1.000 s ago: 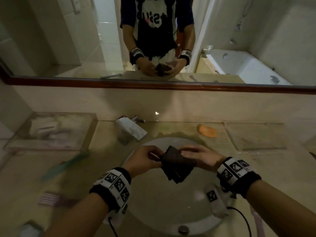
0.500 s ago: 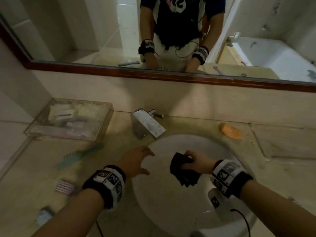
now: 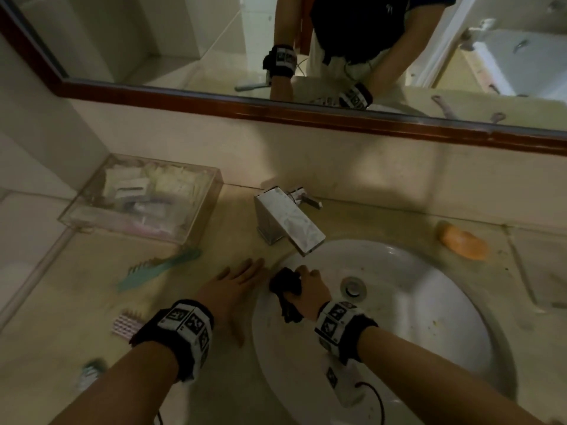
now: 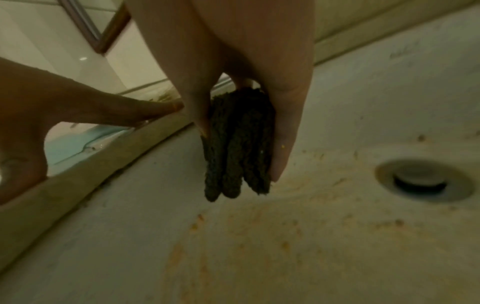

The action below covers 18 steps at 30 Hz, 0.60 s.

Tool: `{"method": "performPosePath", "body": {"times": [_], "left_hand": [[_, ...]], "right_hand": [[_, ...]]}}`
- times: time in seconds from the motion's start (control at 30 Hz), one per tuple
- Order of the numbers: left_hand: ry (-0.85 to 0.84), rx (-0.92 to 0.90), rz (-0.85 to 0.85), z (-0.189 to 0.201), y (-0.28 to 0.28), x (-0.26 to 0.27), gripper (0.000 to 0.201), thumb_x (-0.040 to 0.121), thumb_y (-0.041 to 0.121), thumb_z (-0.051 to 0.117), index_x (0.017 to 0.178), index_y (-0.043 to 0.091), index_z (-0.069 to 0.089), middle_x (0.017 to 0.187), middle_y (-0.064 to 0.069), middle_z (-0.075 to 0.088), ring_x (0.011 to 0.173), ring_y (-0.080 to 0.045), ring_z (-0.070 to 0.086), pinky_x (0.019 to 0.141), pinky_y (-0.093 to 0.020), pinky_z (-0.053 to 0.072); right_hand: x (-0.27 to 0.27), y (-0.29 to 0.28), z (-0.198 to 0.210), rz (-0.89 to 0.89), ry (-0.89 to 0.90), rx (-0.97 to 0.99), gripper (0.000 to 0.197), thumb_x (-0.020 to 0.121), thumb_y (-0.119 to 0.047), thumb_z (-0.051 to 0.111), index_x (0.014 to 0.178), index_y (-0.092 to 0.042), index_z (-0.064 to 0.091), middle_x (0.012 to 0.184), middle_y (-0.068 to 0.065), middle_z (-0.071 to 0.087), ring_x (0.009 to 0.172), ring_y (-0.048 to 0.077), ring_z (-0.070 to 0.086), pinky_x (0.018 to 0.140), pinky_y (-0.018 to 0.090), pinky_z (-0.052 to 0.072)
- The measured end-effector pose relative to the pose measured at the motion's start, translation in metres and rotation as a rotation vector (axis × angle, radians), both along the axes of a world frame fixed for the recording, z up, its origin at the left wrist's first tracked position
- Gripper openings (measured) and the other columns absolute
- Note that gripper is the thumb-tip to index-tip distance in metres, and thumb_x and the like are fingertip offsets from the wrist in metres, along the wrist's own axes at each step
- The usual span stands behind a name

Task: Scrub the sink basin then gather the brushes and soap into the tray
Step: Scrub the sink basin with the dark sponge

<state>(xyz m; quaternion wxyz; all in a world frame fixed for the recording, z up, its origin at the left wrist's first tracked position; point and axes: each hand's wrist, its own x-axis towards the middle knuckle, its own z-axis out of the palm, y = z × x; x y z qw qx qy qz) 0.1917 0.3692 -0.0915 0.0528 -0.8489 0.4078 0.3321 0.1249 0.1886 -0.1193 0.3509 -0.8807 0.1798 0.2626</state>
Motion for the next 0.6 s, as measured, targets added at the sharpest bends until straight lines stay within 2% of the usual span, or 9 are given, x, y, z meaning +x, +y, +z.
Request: {"method": "performPosePath", "body": {"times": [0.07, 0.13, 0.23, 0.33, 0.4, 0.43, 0.5, 0.57, 0.6], "left_hand": [[-0.002, -0.008, 0.005, 0.001, 0.000, -0.001, 0.138, 0.056, 0.053, 0.083, 0.148, 0.022, -0.015, 0.152, 0.012, -0.027, 0.136, -0.006, -0.024, 0.122, -0.044, -0.001], [-0.011, -0.014, 0.008, 0.001, -0.001, -0.001, 0.138, 0.057, 0.052, 0.083, 0.148, 0.020, -0.016, 0.147, 0.014, -0.030, 0.131, -0.005, -0.026, 0.122, -0.044, -0.001], [-0.017, -0.026, 0.009, -0.001, 0.002, -0.001, 0.141, 0.056, 0.053, 0.083, 0.138, 0.022, -0.028, 0.139, 0.013, -0.036, 0.131, -0.006, -0.028, 0.121, -0.041, -0.005], [-0.015, -0.052, 0.021, -0.003, 0.004, 0.000, 0.138, 0.055, 0.054, 0.083, 0.129, 0.029, -0.031, 0.139, 0.013, -0.036, 0.131, -0.007, -0.029, 0.118, -0.036, -0.009], [-0.014, -0.042, 0.028, -0.003, 0.004, 0.000, 0.138, 0.055, 0.054, 0.083, 0.129, 0.029, -0.031, 0.139, 0.014, -0.037, 0.132, -0.007, -0.029, 0.119, -0.038, -0.008], [-0.016, -0.033, 0.031, -0.004, 0.003, -0.001, 0.139, 0.055, 0.054, 0.083, 0.129, 0.029, -0.032, 0.138, 0.013, -0.038, 0.132, -0.006, -0.029, 0.120, -0.039, -0.007], [-0.027, -0.023, 0.037, -0.004, 0.000, -0.002, 0.140, 0.054, 0.054, 0.083, 0.128, 0.028, -0.033, 0.137, 0.013, -0.039, 0.131, -0.005, -0.029, 0.121, -0.039, -0.005], [-0.021, -0.009, 0.049, -0.002, -0.002, -0.003, 0.142, 0.055, 0.050, 0.084, 0.135, 0.026, -0.031, 0.136, 0.014, -0.039, 0.130, -0.004, -0.029, 0.121, -0.039, -0.004], [-0.010, -0.001, 0.058, 0.000, -0.004, -0.004, 0.142, 0.056, 0.049, 0.084, 0.140, 0.025, -0.027, 0.136, 0.016, -0.038, 0.130, -0.003, -0.029, 0.121, -0.039, -0.004]], "right_hand": [[0.000, 0.011, -0.005, -0.024, 0.006, 0.118, 0.052, 0.092, -0.034, 0.055, 0.134, -0.011, 0.035, 0.130, 0.019, 0.039, 0.112, 0.036, 0.051, 0.092, 0.039, 0.045], [-0.005, 0.020, -0.012, -0.069, 0.033, 0.251, 0.052, 0.090, -0.035, 0.058, 0.132, -0.013, 0.036, 0.130, 0.018, 0.040, 0.113, 0.037, 0.052, 0.092, 0.040, 0.047], [-0.019, 0.026, -0.024, -0.152, 0.062, 0.421, 0.030, 0.090, -0.033, 0.059, 0.113, -0.021, 0.044, 0.127, 0.016, 0.044, 0.111, 0.036, 0.055, 0.093, 0.044, 0.051], [-0.034, 0.026, -0.034, -0.074, 0.055, 0.418, 0.023, 0.090, -0.033, 0.060, 0.100, -0.024, 0.042, 0.114, 0.008, 0.041, 0.109, 0.031, 0.052, 0.098, 0.044, 0.047], [-0.038, 0.032, -0.034, 0.008, 0.054, 0.358, 0.029, 0.087, -0.037, 0.060, 0.097, -0.023, 0.036, 0.105, 0.005, 0.035, 0.098, 0.024, 0.046, 0.093, 0.039, 0.043], [-0.038, 0.036, -0.032, 0.027, 0.055, 0.331, 0.034, 0.083, -0.044, 0.057, 0.096, -0.022, 0.034, 0.103, 0.004, 0.033, 0.093, 0.021, 0.042, 0.089, 0.038, 0.042], [-0.031, 0.041, -0.033, 0.056, 0.053, 0.260, 0.041, 0.073, -0.053, 0.044, 0.099, -0.023, 0.035, 0.103, 0.005, 0.034, 0.087, 0.020, 0.041, 0.080, 0.036, 0.042], [-0.021, 0.037, -0.044, 0.072, 0.059, 0.169, 0.038, 0.084, -0.036, 0.050, 0.118, -0.021, 0.041, 0.121, 0.013, 0.037, 0.090, 0.027, 0.049, 0.081, 0.038, 0.047], [-0.016, 0.033, -0.052, 0.080, 0.072, 0.108, 0.044, 0.090, -0.024, 0.052, 0.131, -0.021, 0.037, 0.132, 0.017, 0.033, 0.095, 0.033, 0.054, 0.084, 0.040, 0.049]]}}
